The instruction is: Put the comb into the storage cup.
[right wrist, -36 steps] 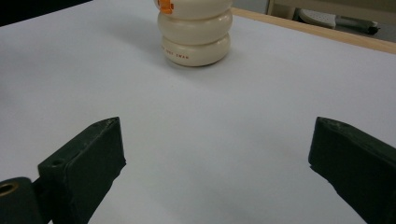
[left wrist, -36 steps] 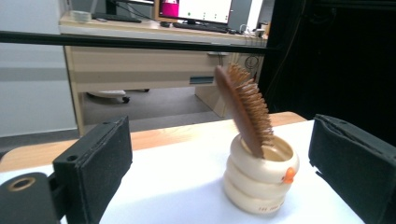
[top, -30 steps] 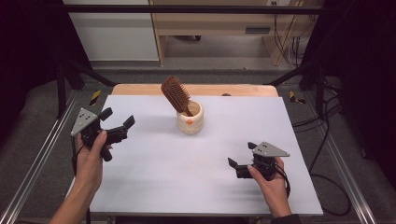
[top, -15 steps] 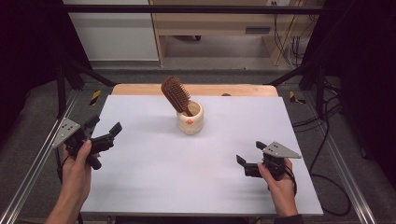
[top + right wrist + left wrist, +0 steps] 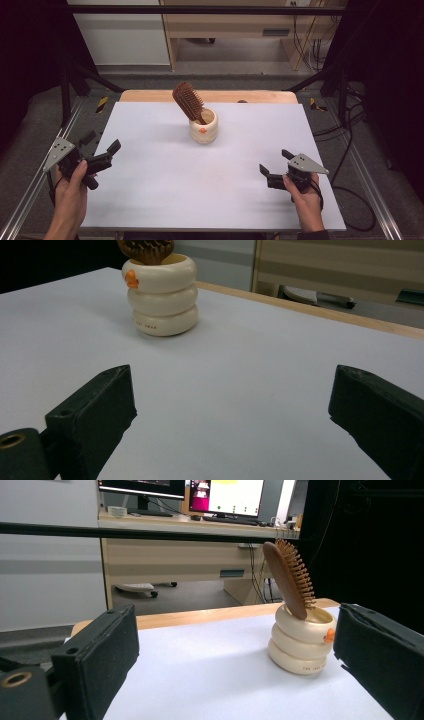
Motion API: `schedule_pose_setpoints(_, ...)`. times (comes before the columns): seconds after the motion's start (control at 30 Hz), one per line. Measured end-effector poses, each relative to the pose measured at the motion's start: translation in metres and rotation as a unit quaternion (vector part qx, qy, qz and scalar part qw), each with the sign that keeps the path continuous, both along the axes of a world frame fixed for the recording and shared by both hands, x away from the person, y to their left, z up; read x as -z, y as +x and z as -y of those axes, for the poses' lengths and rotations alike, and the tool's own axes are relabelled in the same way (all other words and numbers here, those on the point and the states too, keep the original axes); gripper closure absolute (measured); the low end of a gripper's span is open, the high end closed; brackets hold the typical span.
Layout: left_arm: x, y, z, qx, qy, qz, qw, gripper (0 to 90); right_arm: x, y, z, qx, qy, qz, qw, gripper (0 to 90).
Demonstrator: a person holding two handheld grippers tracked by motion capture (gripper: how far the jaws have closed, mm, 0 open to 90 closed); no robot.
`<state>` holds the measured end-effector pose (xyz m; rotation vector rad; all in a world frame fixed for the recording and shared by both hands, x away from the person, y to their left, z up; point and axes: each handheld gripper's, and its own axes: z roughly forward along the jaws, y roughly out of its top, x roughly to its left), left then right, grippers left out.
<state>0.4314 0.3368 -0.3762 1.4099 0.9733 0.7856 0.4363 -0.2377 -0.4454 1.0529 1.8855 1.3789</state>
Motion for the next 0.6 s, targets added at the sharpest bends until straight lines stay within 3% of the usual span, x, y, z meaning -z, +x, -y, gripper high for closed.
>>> schedule_pose_setpoints(0.2, 0.015, -0.003, -0.005, -0.004, -0.01, -0.007, 0.9999, 4.2, 0.001, 0.0, 0.004, 0.006, 0.002, 0.007, 1.0, 4.9)
schedule_pose_setpoints(0.47, 0.026, -0.007, -0.007, -0.003, 0.004, -0.006, 1.0, 3.9, 0.002, -0.002, 0.006, 0.0, 0.007, 0.009, 0.9999, 4.4)
schedule_pose_setpoints(0.6, 0.032, -0.01, -0.007, -0.001, -0.001, -0.008, 1.0, 3.9, 0.003, -0.002, 0.007, 0.0, 0.007, 0.014, 0.9999, 4.4)
